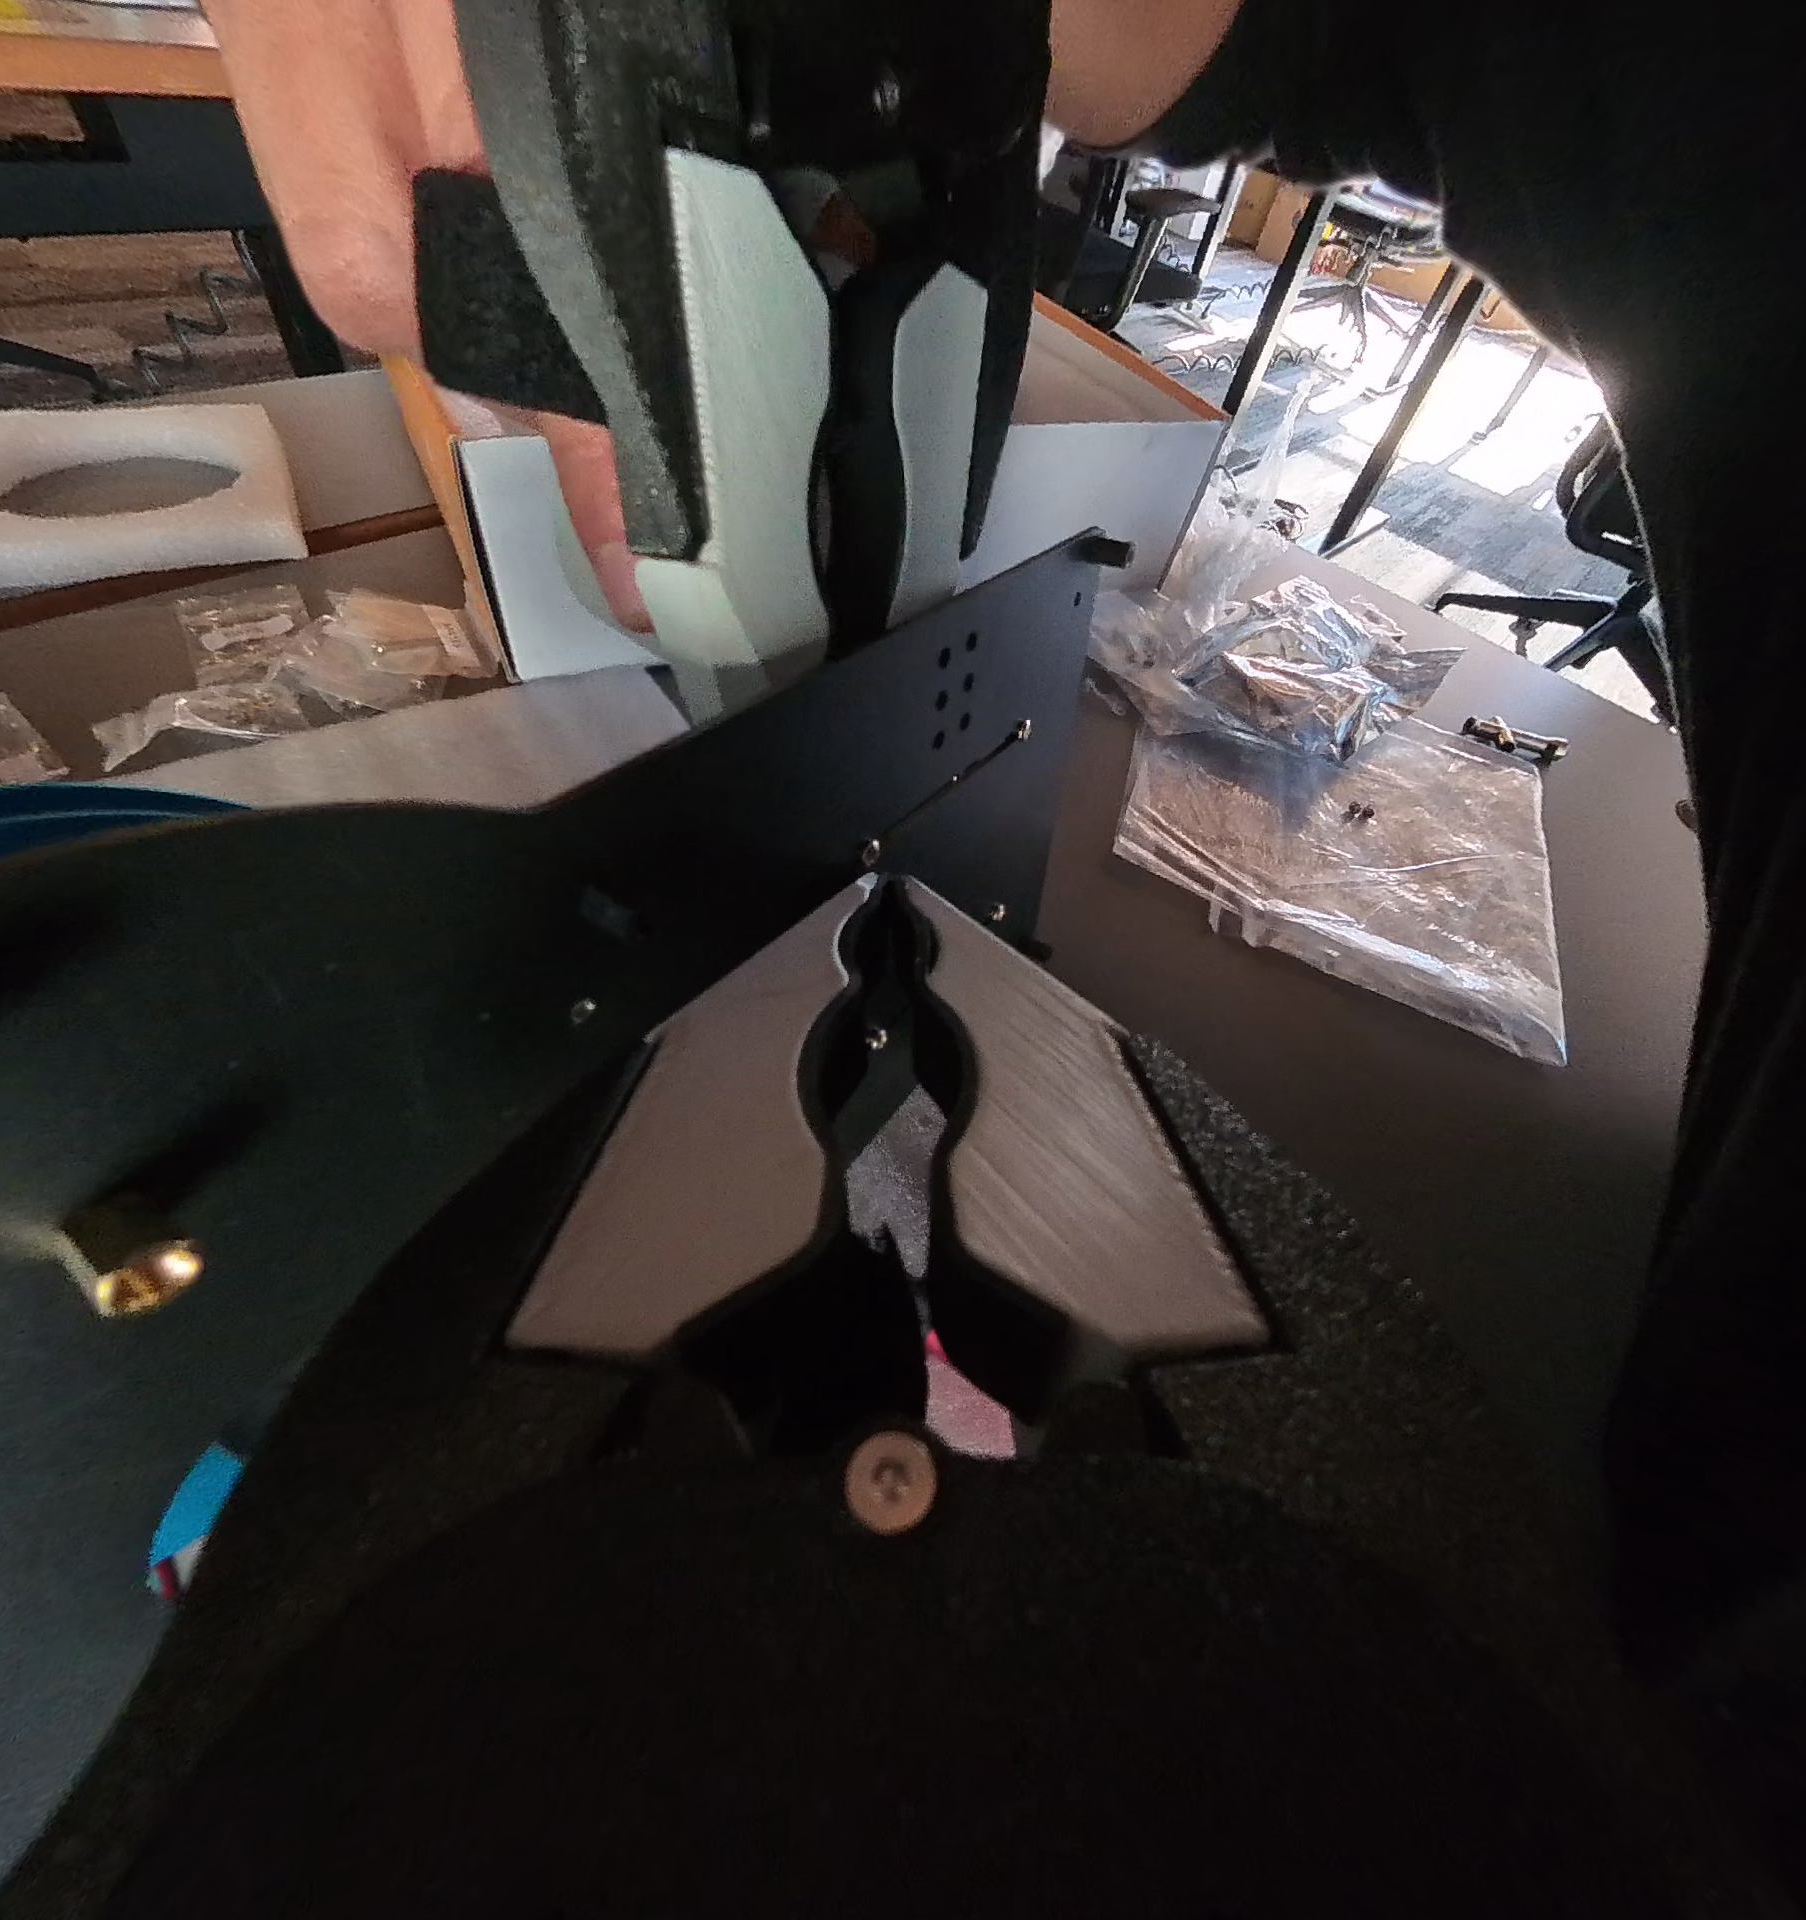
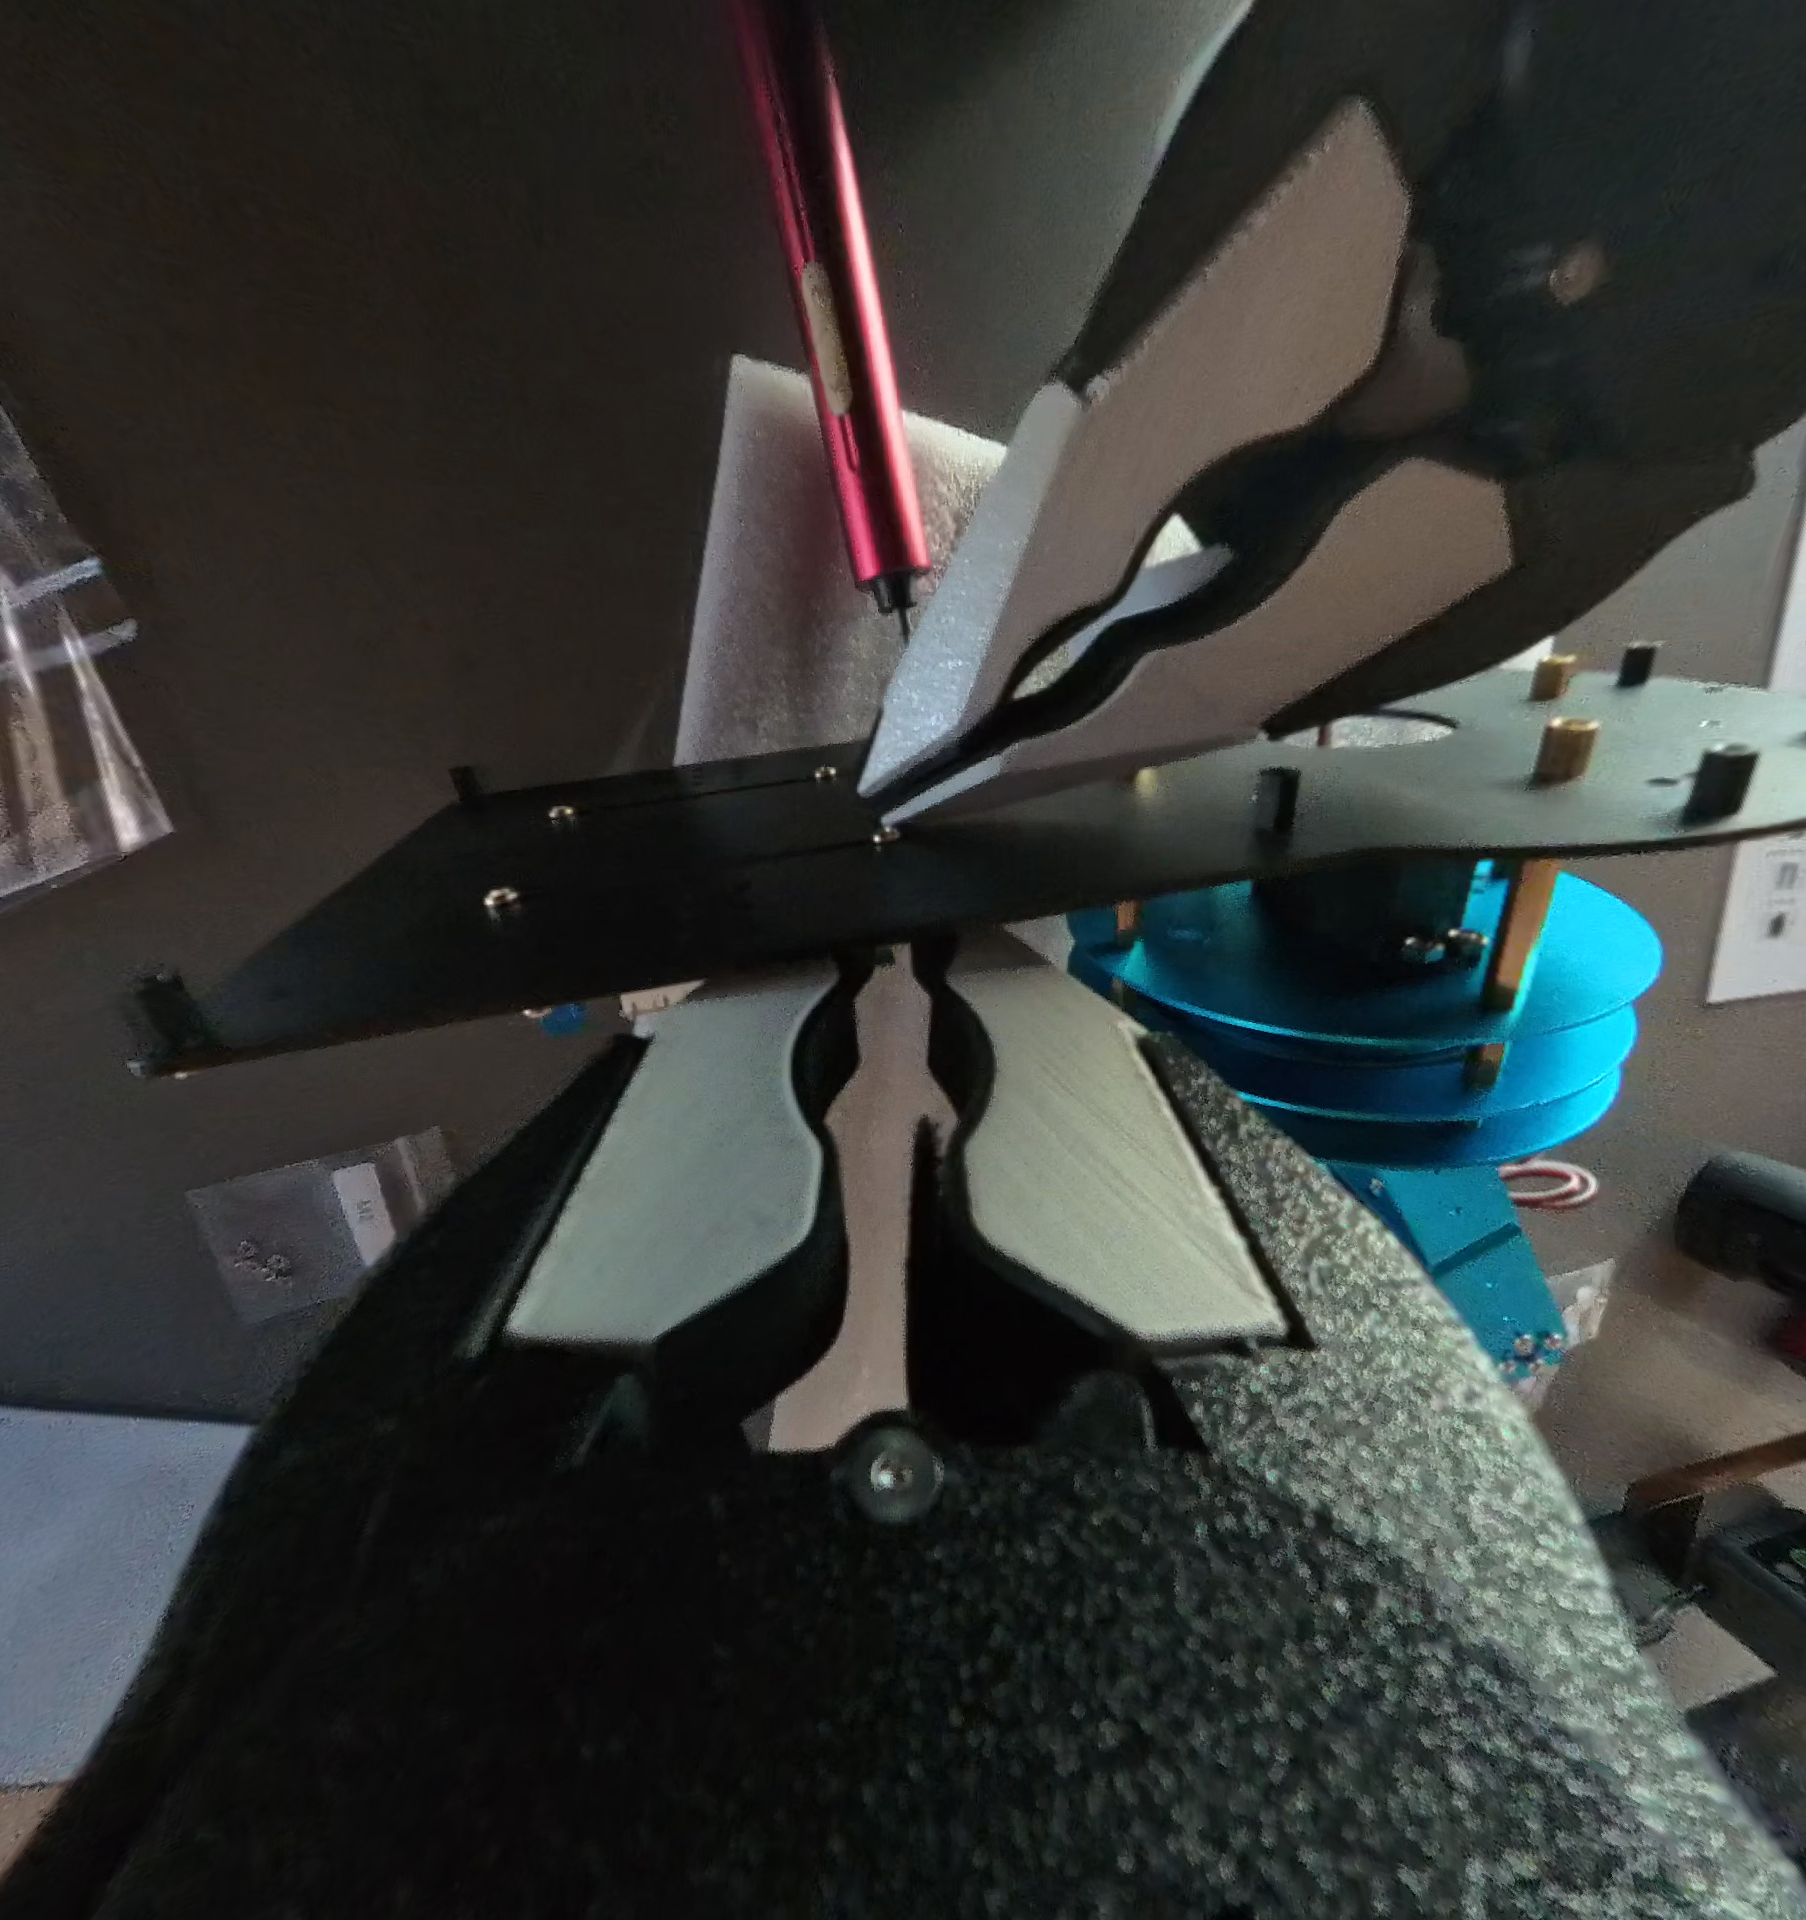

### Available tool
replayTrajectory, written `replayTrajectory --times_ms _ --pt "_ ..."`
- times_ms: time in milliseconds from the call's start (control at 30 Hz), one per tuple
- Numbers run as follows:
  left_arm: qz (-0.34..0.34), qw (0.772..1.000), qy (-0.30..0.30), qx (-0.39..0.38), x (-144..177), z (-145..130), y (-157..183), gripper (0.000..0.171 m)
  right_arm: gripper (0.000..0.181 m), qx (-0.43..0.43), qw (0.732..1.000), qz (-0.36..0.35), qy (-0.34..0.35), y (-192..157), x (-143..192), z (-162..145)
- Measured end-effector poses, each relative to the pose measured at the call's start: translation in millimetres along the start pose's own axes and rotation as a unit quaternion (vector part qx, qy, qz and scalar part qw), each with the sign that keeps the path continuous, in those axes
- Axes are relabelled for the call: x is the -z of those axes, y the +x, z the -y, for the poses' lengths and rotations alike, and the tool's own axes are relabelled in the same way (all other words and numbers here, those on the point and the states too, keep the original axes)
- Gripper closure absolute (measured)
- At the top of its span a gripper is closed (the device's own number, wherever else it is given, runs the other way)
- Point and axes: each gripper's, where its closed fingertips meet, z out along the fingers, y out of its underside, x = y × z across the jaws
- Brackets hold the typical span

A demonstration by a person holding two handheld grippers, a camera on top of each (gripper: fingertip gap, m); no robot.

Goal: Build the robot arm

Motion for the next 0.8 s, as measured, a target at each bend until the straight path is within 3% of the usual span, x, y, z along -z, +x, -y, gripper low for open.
replayTrajectory --times_ms 267,400,533,567,633,700,800 --pt "-0.013 0.999 0.033 0.032 5.2 14.0 0.1 0.171 0.168 -0.083 0.992 -0.054 0.075 13.3 30.1 6.4" --pt "-0.026 0.999 0.02 0.018 1.1 10.6 4.7 0.171 0.166 -0.095 0.992 -0.017 0.08 2.0 19.8 5.4" --pt "-0.021 0.999 0.011 -0.039 19.3 25.7 14.4 0.171 0.145 -0.161 0.984 0.031 0.074 -3.1 21.3 -8.9" --pt "0.001 0.998 0.017 -0.056 29.2 34.2 9.6 0.165 0.144 -0.193 0.977 0.042 0.085 -2.6 31.7 -13.5" --pt "0.043 0.996 0.028 -0.066 48.8 48.1 -5.4 0.144 0.123 -0.253 0.956 0.059 0.134 -0.2 54.5 -15.1" --pt "0.083 0.993 0.029 -0.076 63.1 52.9 -24.9 0.129 0.116 -0.268 0.935 0.095 0.212 -3.7 70.9 4.2" --pt "0.093 0.99 0.021 -0.104 70.2 46.3 -42.1 0.12 0.1 -0.248 0.938 0.135 0.199 -15.4 58.1 18.6"
